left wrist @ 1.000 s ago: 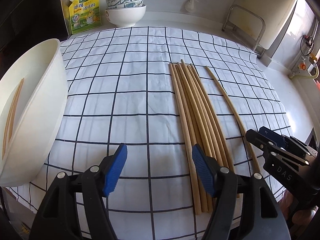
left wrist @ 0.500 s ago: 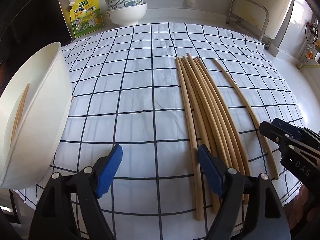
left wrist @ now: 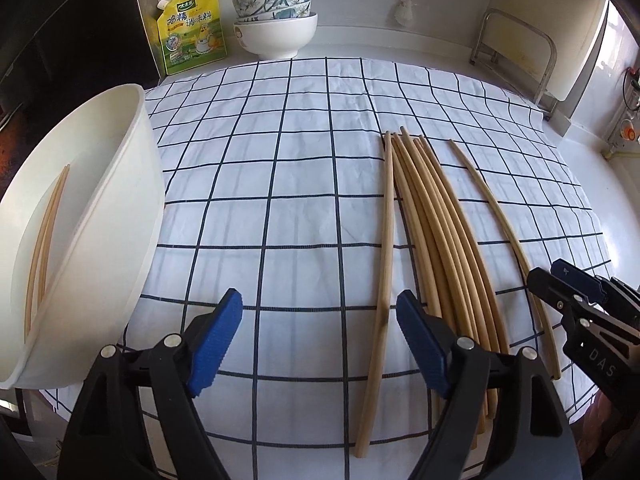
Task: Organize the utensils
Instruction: 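Close the left tool on one chopstick while the right tool grasps another chopstick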
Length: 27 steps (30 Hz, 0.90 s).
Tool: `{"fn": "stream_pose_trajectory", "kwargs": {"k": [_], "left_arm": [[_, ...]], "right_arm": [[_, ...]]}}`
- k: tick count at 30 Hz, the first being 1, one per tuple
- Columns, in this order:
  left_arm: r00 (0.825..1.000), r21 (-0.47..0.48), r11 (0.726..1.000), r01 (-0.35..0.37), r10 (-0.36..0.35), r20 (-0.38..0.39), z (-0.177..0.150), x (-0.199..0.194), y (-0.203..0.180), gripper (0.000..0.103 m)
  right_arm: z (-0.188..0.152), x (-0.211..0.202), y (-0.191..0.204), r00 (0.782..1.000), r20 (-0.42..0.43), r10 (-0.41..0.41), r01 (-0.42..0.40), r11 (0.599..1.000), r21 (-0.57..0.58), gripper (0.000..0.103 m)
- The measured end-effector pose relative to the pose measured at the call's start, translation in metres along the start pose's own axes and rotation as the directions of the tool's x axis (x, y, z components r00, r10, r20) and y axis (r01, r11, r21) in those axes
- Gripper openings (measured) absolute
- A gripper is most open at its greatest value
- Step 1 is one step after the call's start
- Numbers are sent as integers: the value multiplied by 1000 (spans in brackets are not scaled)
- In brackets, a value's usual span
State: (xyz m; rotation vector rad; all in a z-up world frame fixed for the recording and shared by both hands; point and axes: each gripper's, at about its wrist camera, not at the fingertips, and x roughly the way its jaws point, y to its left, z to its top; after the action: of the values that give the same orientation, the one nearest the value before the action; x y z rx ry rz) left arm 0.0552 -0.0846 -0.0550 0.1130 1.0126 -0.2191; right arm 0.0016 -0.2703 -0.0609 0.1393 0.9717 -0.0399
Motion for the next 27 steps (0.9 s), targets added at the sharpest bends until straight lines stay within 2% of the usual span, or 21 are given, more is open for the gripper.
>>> {"fn": "stream_pose_trajectory", "kwargs": {"k": [6,15,17,20,23,24,27], "left_arm": [[1000,10,1000,-16,15,20,11,5,-2,78],[1000,33,999,-10,10,-18,12,21,-10,77],[1000,42,999,-6,6,-8,10,20,-11,76],[1000,43,999,16,-16,-3,8,18,-11,70],[999,56,998,34,-34,3,6,15,-14,59],[999,66,997,41,-41,4,5,14,-17,51],[998,83,995,58,-58,-2,4,11,-22,31]], "right_arm": [[5,6,4,1000,1,-21,21,999,-24,39],[3,10,13,997,16,-74,75,995,-72,39],[3,11,15,996,21,-86,87,992,-86,39],[2,11,15,996,25,-88,90,992,-89,39],[1,11,16,996,31,-89,91,992,-93,37],[1,11,16,996,32,-87,90,991,-95,36],[0,10,19,996,32,-83,86,990,-108,21]]}}
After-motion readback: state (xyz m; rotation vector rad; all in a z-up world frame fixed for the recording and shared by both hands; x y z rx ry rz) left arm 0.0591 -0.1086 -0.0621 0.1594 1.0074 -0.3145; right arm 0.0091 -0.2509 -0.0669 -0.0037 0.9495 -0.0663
